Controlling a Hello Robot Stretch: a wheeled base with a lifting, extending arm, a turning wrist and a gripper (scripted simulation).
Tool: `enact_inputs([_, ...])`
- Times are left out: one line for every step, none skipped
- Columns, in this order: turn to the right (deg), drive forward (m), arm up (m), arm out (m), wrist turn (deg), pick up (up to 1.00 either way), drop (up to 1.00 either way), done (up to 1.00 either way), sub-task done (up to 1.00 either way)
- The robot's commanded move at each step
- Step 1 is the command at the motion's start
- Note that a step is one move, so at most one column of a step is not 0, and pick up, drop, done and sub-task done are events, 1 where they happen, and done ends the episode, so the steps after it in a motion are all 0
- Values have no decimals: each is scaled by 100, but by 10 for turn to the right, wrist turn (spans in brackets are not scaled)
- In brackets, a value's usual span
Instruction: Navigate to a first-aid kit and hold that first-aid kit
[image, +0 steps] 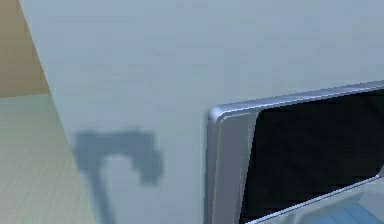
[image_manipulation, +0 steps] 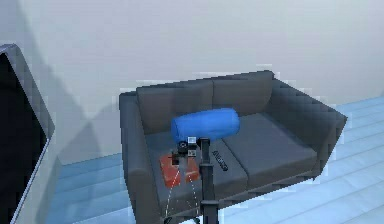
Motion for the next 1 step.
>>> enact_inputs([0, 0, 0, 0, 450, 0, 0, 0, 0])
